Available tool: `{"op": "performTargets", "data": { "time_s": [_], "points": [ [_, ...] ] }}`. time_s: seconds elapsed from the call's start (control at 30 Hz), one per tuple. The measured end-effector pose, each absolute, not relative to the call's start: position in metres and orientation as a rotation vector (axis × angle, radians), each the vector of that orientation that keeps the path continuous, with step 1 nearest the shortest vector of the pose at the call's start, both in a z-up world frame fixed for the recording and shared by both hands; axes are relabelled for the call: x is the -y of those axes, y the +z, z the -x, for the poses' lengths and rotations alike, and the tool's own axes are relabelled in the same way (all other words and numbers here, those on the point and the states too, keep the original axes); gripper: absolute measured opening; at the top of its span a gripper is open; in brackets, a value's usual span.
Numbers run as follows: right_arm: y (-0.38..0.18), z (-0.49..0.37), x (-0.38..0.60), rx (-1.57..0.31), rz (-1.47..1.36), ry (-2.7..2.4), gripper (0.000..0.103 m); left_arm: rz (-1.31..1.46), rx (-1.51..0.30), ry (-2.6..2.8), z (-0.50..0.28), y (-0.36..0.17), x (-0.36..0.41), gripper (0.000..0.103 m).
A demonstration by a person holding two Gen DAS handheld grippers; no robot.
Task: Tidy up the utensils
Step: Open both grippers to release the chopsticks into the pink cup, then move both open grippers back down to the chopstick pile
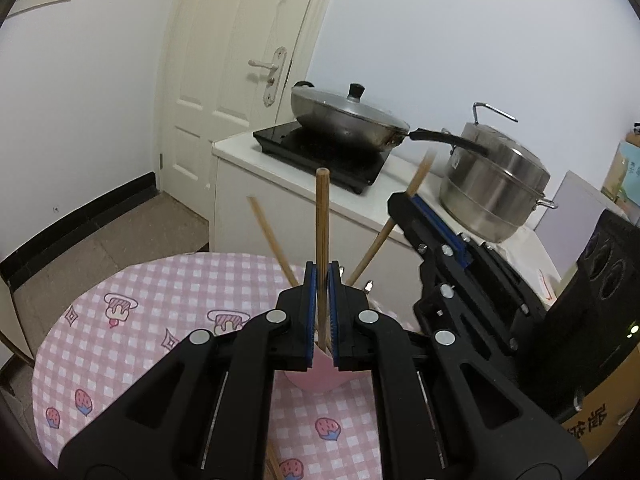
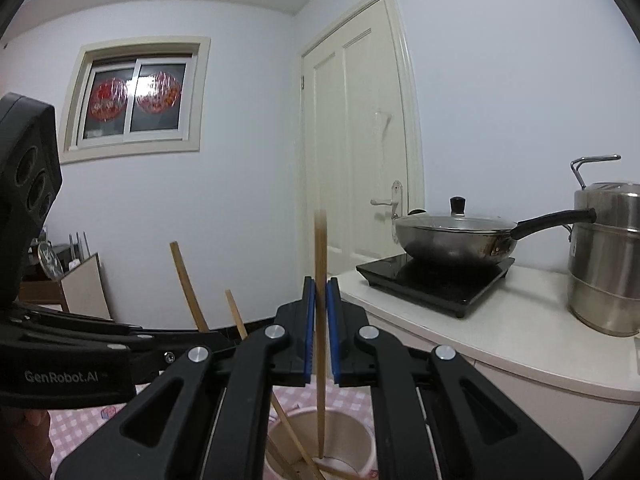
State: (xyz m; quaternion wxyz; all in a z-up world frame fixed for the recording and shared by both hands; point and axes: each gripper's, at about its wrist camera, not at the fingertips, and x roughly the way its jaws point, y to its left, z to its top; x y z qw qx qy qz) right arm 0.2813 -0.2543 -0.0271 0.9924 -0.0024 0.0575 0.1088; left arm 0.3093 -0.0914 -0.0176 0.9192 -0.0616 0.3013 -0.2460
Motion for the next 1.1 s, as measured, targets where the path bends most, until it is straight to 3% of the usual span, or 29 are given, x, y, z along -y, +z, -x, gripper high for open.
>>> {"op": "performTargets", "data": {
  "time_s": [0.13,0.3,0.67,0.7,0.77,0.8,1.1],
  "points": [
    [-0.020,-0.276,0.251,-0.139,0.022,0.221,0.006,0.111,-0.640,-0.502,-0.306,-0.017,0.092,0.007],
    [-0.012,-0.265,0.248,-0.178,0.042,0.216,0.033,0.094,-0.658,-0.490,-0.297,-0.015,0.091,0.007],
    [0.008,-0.228,0.255,-0.170,0.048,0.180,0.048,0.076,-0.660,-0.455,-0.266,-0.001,0.076,0.007],
    [0.011,-0.224,0.256,-0.170,0.045,0.176,0.049,0.076,-0.658,-0.451,-0.264,0.000,0.074,0.009],
    [0.013,-0.215,0.257,-0.173,0.039,0.177,0.050,0.076,-0.645,-0.441,-0.255,0.004,0.069,0.034],
    [0.014,-0.211,0.258,-0.177,0.036,0.176,0.051,0.080,-0.630,-0.434,-0.250,0.005,0.066,0.060],
    [0.004,-0.180,0.249,-0.258,0.036,0.211,0.053,0.079,-0.642,-0.375,-0.211,-0.001,0.035,0.062]
  ]
}}
